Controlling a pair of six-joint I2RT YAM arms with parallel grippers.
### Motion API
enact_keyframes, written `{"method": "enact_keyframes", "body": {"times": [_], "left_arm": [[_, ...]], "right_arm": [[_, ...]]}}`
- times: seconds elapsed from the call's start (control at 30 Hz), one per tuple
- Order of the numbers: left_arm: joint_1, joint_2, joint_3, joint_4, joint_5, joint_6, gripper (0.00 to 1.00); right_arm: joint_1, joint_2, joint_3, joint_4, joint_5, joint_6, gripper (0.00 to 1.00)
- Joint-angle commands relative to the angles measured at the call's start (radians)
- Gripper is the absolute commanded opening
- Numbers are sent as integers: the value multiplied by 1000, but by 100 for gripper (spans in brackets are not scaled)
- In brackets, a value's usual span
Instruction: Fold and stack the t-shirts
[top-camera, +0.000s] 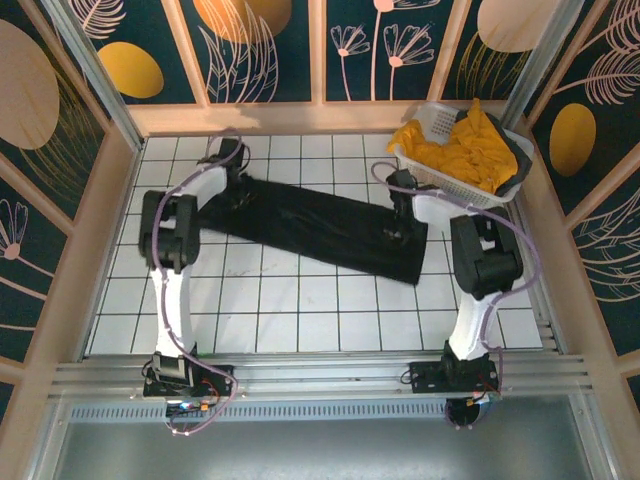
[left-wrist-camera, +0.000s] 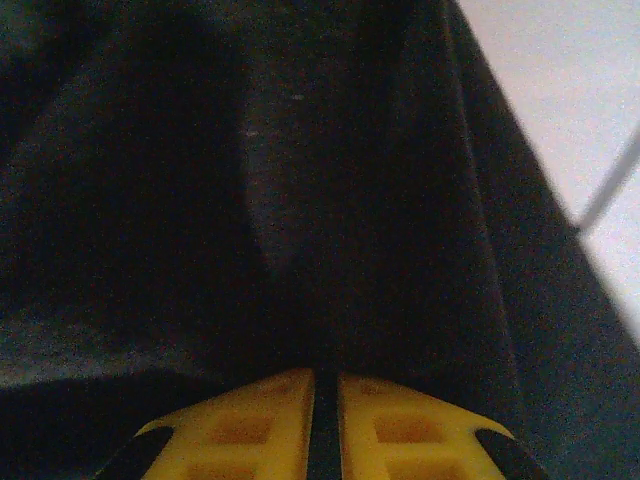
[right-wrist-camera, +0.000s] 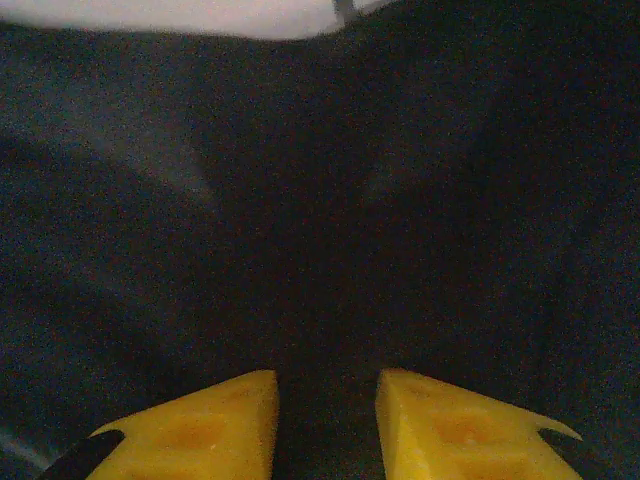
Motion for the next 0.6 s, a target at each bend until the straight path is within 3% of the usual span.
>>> {"method": "enact_keyframes", "body": {"times": [0.0, 0.13, 0.27, 0.4, 0.57], "left_arm": [[-36, 239, 307, -158, 36, 78, 16], [-75, 438, 663, -178, 138, 0, 16], [-121, 436, 576, 80, 267, -83, 17], [-155, 483, 605, 272, 388, -136, 19], [-174, 508, 723, 286, 425, -148, 33]], "right_arm": [[115, -116, -179, -139, -78, 135, 33], [286, -229, -337, -51, -298, 275, 34], [417, -220, -361, 111, -477, 376, 36], [468, -172, -293, 243, -578, 431, 39], [487, -189, -184, 120, -548, 396, 43]]}}
